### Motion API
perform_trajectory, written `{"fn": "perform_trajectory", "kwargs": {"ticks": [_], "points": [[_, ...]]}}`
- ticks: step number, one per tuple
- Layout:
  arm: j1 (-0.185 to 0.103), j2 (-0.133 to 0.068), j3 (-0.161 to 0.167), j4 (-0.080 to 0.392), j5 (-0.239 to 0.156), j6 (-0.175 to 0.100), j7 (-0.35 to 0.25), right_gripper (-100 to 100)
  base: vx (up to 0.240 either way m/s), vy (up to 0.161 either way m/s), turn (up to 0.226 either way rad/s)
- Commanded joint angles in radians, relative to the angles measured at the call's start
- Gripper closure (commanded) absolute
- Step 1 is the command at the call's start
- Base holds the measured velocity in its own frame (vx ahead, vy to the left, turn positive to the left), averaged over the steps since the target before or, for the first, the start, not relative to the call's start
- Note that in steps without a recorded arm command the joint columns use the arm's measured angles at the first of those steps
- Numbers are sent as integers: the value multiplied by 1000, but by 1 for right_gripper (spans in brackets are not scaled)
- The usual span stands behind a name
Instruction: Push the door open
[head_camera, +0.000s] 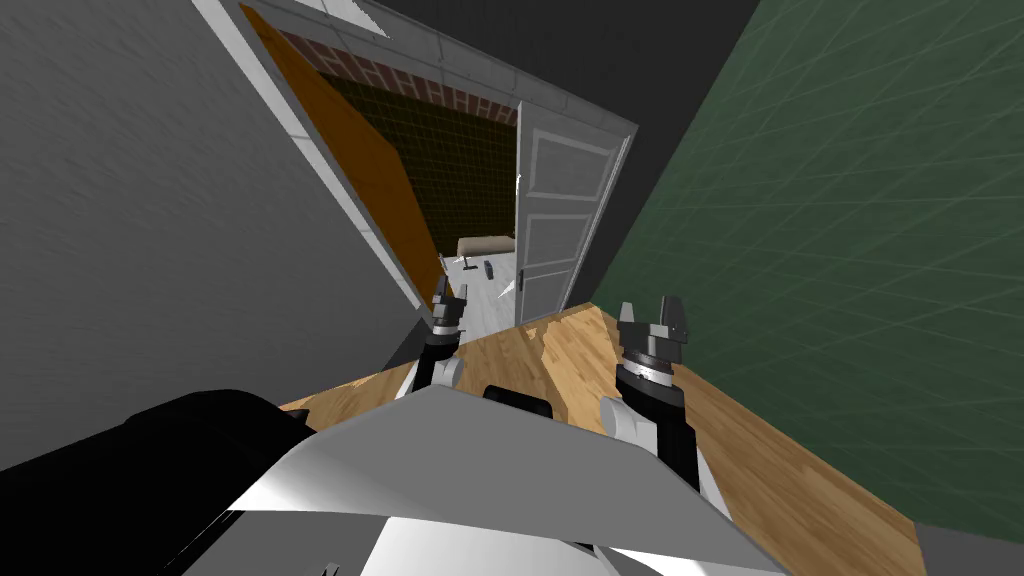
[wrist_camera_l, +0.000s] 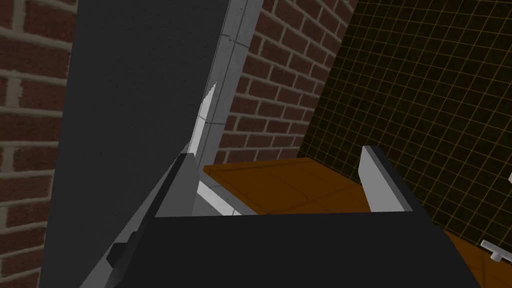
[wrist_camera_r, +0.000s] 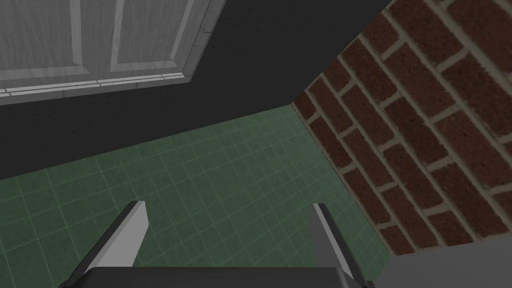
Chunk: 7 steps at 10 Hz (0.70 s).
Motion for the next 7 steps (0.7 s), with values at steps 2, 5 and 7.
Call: {"fn": "perform_trajectory", "kwargs": {"ticks": [2,5,7], "points": [[-4,-9,-6,26,-13,-7,-24,-100,23,27,217],[-13,-23,-18,74,-38,-21,-70,-100,66,-59,275],[-19,-33,-27,113,-58,-32,-106,-100,62,-33,282]]}}
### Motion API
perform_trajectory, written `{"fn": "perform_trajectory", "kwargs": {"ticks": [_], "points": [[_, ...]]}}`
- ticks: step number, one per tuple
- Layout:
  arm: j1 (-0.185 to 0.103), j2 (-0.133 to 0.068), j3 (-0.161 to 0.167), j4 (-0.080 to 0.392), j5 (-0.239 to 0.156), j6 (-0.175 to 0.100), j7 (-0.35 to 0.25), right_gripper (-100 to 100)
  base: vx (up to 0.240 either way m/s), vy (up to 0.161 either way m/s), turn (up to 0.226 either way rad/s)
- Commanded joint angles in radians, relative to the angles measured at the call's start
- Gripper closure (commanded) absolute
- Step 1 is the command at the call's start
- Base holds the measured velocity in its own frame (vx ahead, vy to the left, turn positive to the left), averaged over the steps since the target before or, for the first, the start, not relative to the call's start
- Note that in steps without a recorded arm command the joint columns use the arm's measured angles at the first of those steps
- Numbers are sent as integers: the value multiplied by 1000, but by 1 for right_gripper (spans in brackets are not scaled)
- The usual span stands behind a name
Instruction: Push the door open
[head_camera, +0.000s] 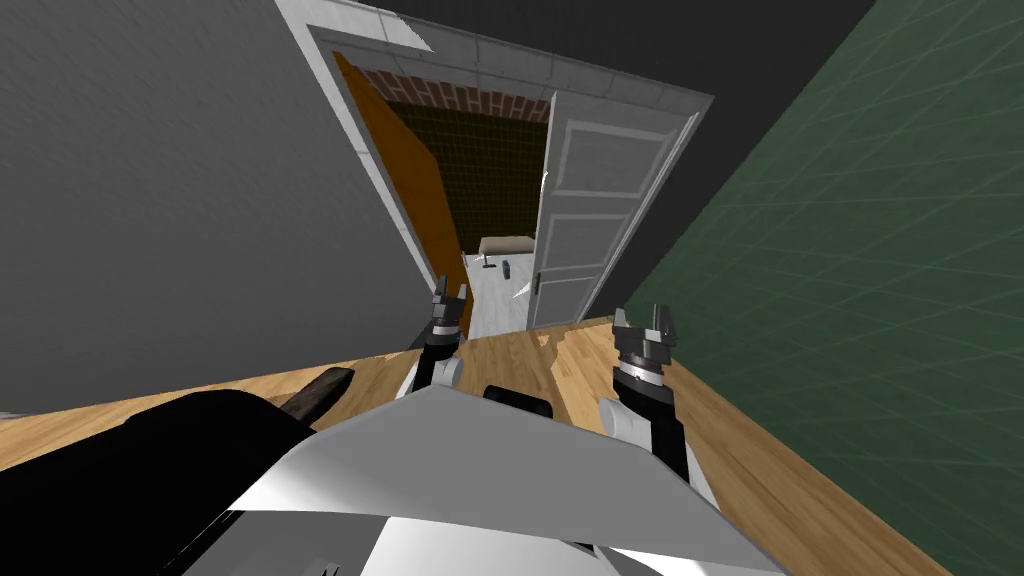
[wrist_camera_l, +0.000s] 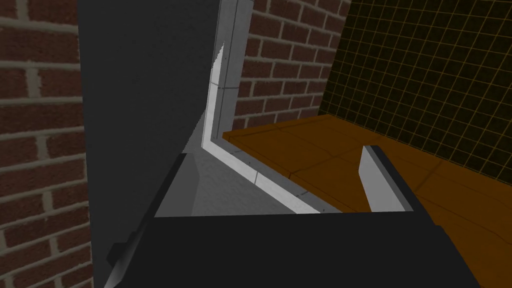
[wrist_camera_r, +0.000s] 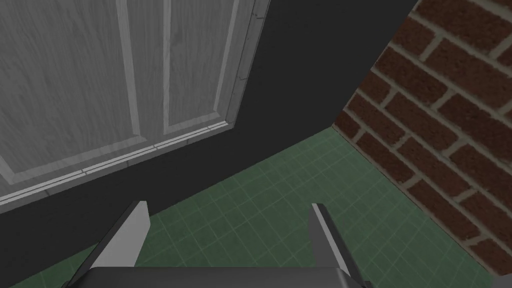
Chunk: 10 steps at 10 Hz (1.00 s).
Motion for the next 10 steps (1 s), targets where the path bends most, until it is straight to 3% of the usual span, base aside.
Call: {"fn": "perform_trajectory", "kwargs": {"ticks": [1,5,10], "points": [[-8,-10,-12,37,-22,-8,-40,-100,74,-40,385],[-23,-25,-32,121,-66,-32,-120,-100,79,-48,267],[-39,-38,-55,219,-116,-59,-211,-100,51,-53,202]]}}
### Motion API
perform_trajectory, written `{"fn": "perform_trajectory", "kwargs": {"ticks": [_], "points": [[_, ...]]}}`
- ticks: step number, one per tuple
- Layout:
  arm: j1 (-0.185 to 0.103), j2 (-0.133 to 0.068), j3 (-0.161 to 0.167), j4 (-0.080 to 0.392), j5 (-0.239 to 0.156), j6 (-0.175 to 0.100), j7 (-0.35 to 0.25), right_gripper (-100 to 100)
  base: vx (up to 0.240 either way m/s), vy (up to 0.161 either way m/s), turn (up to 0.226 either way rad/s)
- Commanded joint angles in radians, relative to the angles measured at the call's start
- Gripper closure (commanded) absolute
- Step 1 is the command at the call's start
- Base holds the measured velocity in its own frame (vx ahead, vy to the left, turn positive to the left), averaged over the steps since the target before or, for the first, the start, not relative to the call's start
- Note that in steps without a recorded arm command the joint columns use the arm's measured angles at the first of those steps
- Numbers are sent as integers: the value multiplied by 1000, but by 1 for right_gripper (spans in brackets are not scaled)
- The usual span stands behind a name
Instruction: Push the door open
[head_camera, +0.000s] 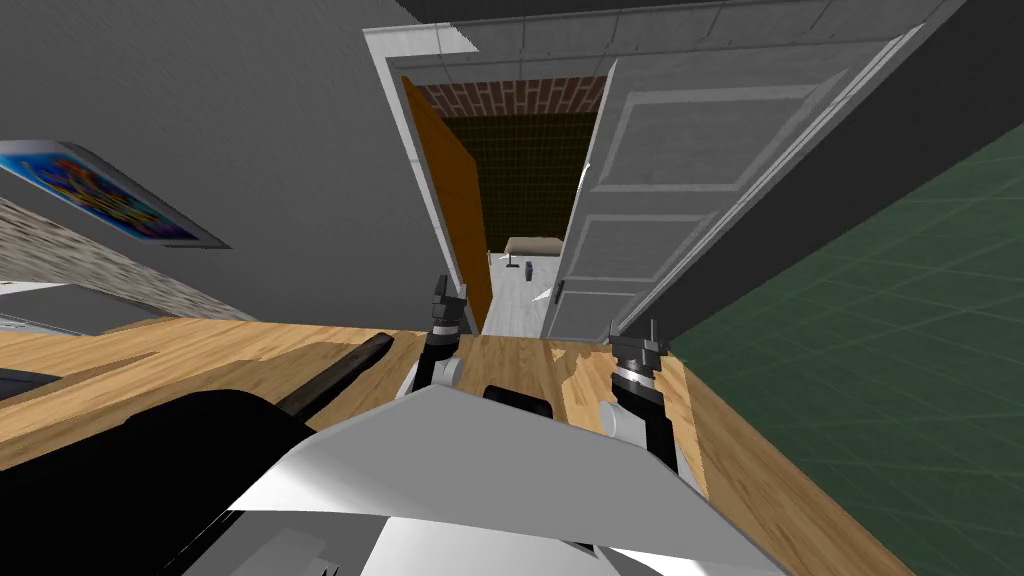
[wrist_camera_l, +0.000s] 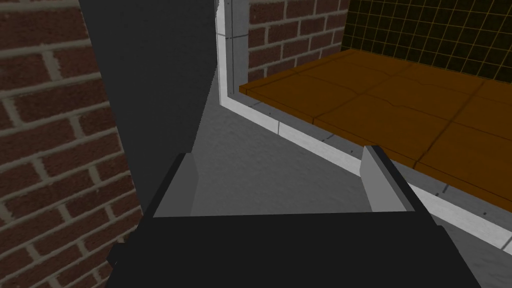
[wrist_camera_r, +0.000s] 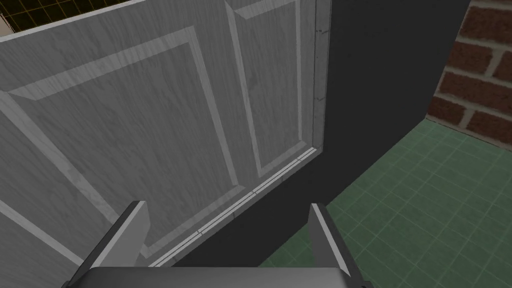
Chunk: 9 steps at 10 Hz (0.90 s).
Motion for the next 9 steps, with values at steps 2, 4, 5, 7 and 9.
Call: {"fn": "perform_trajectory", "kwargs": {"ticks": [2,4,5,7,9], "points": [[-9,-7,-15,54,-29,-15,-55,-100,57,-58,190],[-16,-10,-25,97,-52,-27,-95,-100,66,-70,240],[-20,-11,-30,119,-63,-33,-116,-100,53,-75,180],[-28,-13,-40,163,-86,-46,-158,-100,60,-68,228],[-35,-14,-51,208,-110,-59,-201,-100,46,-63,169]]}}
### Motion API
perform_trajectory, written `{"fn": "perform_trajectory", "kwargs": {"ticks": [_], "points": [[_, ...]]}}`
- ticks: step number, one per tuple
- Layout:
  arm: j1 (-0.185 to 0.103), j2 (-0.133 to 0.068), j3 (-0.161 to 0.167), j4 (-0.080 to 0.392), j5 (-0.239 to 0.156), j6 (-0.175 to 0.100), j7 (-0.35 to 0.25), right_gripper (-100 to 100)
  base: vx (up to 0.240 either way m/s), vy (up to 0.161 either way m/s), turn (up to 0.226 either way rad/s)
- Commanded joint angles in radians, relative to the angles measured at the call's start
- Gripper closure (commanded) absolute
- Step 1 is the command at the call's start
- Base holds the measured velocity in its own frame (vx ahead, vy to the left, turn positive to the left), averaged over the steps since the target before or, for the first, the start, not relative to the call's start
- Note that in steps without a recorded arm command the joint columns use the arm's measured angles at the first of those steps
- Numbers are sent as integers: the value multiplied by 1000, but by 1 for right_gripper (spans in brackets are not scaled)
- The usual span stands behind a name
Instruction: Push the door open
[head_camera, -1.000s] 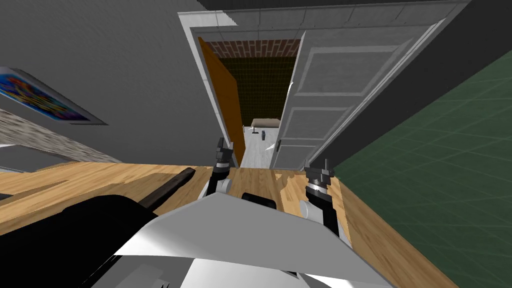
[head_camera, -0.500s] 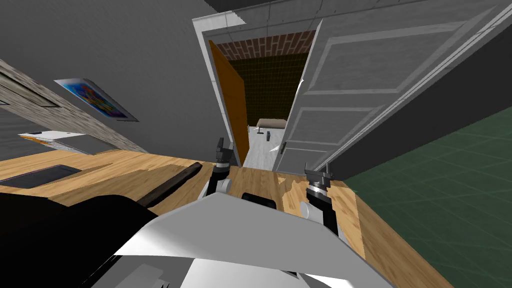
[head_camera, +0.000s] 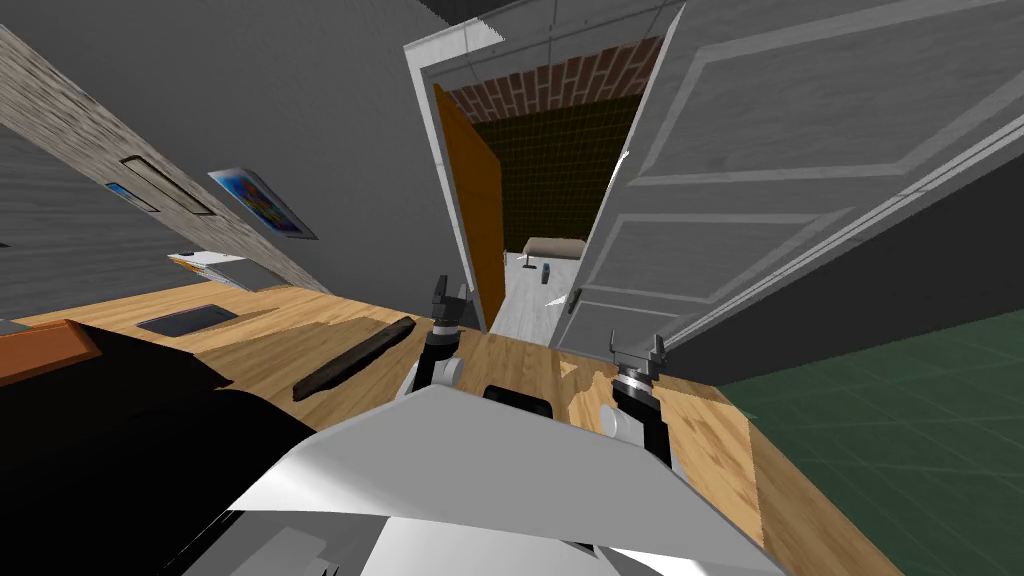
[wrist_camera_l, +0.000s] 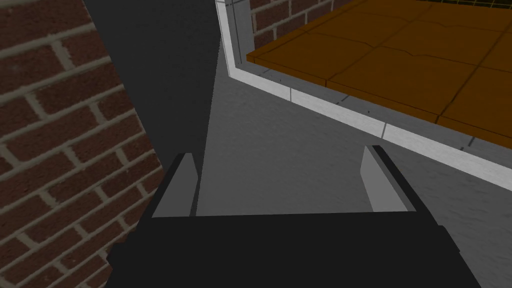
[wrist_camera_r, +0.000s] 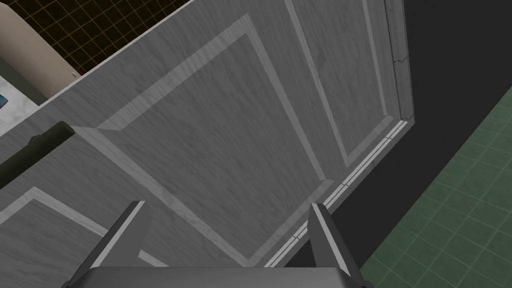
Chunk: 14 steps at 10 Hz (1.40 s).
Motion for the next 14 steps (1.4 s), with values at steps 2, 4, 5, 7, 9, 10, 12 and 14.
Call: {"fn": "perform_trajectory", "kwargs": {"ticks": [2,4,5,7,9,10,12,14], "points": [[-2,1,-12,53,-31,-18,-59,-100,51,-77,222],[-9,1,-23,98,-54,-31,-102,-100,42,-89,209],[-13,2,-28,121,-66,-38,-124,-100,43,-90,194],[-21,4,-39,167,-90,-50,-167,-100,54,-82,207],[-29,6,-50,212,-113,-63,-209,-100,34,-67,194],[-33,9,-55,234,-125,-69,-230,-100,30,-82,195],[-40,13,-65,278,-148,-82,-272,-100,30,-86,205],[-48,17,-76,321,-170,-94,-313,-100,32,-85,238]]}}
